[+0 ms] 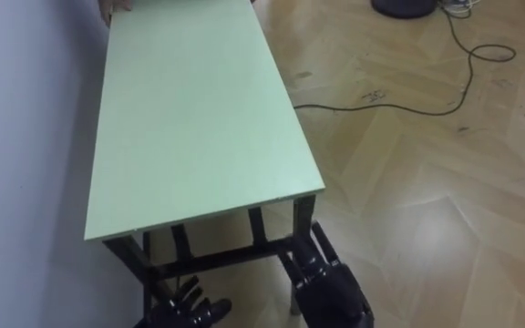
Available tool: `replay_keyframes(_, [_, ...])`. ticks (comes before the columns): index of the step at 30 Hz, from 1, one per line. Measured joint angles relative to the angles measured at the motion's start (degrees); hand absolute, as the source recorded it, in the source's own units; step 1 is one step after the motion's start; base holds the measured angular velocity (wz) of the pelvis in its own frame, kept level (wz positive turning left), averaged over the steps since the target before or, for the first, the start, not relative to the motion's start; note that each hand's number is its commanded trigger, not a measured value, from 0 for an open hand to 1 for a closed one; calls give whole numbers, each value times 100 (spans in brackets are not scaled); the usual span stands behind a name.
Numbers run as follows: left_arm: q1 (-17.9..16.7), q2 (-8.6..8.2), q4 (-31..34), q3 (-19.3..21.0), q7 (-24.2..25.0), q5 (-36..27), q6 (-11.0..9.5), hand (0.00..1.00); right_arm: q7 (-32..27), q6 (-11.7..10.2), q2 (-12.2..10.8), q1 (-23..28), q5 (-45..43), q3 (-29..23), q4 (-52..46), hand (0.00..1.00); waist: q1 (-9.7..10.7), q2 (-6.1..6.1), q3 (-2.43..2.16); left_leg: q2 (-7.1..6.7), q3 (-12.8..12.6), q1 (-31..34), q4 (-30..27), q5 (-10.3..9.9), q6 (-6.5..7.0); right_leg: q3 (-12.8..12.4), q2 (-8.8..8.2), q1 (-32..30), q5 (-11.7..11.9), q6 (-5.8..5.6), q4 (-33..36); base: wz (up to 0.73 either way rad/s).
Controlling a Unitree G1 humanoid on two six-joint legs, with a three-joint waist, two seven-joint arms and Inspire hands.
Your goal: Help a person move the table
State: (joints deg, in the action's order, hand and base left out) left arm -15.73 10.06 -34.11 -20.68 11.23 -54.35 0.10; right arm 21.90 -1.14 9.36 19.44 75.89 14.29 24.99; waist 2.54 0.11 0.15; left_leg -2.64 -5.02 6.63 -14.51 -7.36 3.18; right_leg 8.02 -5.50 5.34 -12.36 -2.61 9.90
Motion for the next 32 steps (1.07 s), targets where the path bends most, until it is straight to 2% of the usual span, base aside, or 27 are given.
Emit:
replay_keyframes(4, [-7,44,-419,209,-2,11,-45,0,-8,-4,4,78,-2,-147,283,0,11,-18,-2,-2,-15,-17,10,0,-2,7,-2,30,-16,19,-25,0])
replay_keyframes(7, [9,41,-771,317,-3,119,-179,0,-12,-16,-8,-33,-231,-277,1017,0,0,-41,-13,-2,-39,-80,4,0,-2,-3,-6,101,-19,22,-38,-1])
replay_keyframes(11, [90,15,-1316,638,-5,379,-232,0,-130,-8,7,-82,-450,-593,1935,0,-17,-50,-8,-6,-37,-93,-4,-1,-2,4,-4,159,-40,43,-134,-4])
replay_keyframes(17, [-49,4,-2138,931,-217,559,-272,0,-266,-5,-5,-187,-897,-1012,3110,0,11,-63,-4,7,-37,-79,-156,0,-1,45,-2,239,-73,55,-121,-1])
replay_keyframes(19, [-84,-9,-2320,1030,-316,785,-270,0,-297,4,-19,-191,-1096,-1076,3303,0,7,-65,0,22,-37,-88,-205,-7,-6,152,-1,258,-72,52,-115,-4])
replay_keyframes(21, [-160,-33,-2384,1326,-372,1152,-271,0,-305,29,-32,-266,-1483,-1155,3642,0,11,-86,8,27,-27,-147,-177,-28,-13,337,-3,305,-69,51,-97,0])
replay_keyframes(26, [-23,-155,-2632,1766,-683,1941,-288,0,-500,172,-93,-305,-1989,-1242,4258,0,0,-97,15,39,-25,-276,-74,-161,-63,330,7,397,-69,51,-96,-1])
replay_keyframes(32, [148,-254,-2793,2068,-1211,2538,-266,0,-812,431,-168,-445,-2390,-1335,4506,0,2,-164,33,52,-34,-329,-18,-163,-65,426,14,372,-69,50,-81,-15])
